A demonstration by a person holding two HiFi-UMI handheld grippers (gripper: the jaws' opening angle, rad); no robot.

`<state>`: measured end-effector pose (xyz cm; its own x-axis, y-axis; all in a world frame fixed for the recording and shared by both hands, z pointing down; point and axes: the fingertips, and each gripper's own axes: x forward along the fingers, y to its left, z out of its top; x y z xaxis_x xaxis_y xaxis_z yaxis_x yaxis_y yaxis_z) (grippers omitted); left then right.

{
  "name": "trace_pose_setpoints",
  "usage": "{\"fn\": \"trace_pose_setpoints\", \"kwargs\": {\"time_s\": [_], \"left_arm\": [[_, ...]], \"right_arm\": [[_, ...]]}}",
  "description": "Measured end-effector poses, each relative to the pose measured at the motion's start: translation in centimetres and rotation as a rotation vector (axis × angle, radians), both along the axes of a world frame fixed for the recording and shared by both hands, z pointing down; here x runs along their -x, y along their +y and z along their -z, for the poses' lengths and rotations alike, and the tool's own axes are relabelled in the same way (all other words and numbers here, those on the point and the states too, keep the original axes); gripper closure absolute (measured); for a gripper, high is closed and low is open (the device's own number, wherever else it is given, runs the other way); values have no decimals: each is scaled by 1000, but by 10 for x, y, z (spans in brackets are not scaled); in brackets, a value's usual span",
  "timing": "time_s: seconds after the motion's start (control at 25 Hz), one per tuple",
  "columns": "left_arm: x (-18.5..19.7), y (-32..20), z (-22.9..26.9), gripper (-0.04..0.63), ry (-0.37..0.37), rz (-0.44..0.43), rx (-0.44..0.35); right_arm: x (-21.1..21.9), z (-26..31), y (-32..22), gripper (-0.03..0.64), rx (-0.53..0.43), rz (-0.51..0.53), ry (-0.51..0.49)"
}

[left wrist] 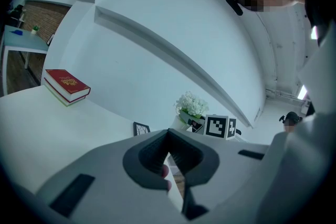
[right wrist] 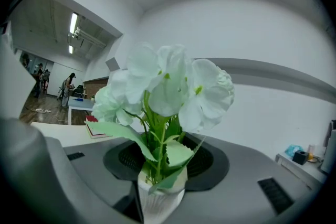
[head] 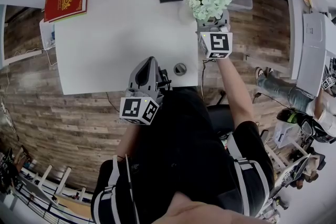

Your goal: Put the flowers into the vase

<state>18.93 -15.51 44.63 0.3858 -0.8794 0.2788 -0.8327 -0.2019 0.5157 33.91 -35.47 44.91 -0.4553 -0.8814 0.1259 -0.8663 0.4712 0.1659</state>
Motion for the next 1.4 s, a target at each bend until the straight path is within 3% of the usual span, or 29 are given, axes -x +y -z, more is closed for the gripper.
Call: {"fn": "trace_pose_setpoints", "kwargs": {"time_s": [0.28,0.92,1.4], "left_arm": [[1,1,-1,549,0,1,1],[6,2,-4,549,-2,2,7],[3,4,-3,549,-6,-13,1]], "right_arm": [[3,3,1,416,-49,-17,113],[-5,-14,-6,416,38,-50,-32],[-6,-14,-5,416,42,-50,-43]]}}
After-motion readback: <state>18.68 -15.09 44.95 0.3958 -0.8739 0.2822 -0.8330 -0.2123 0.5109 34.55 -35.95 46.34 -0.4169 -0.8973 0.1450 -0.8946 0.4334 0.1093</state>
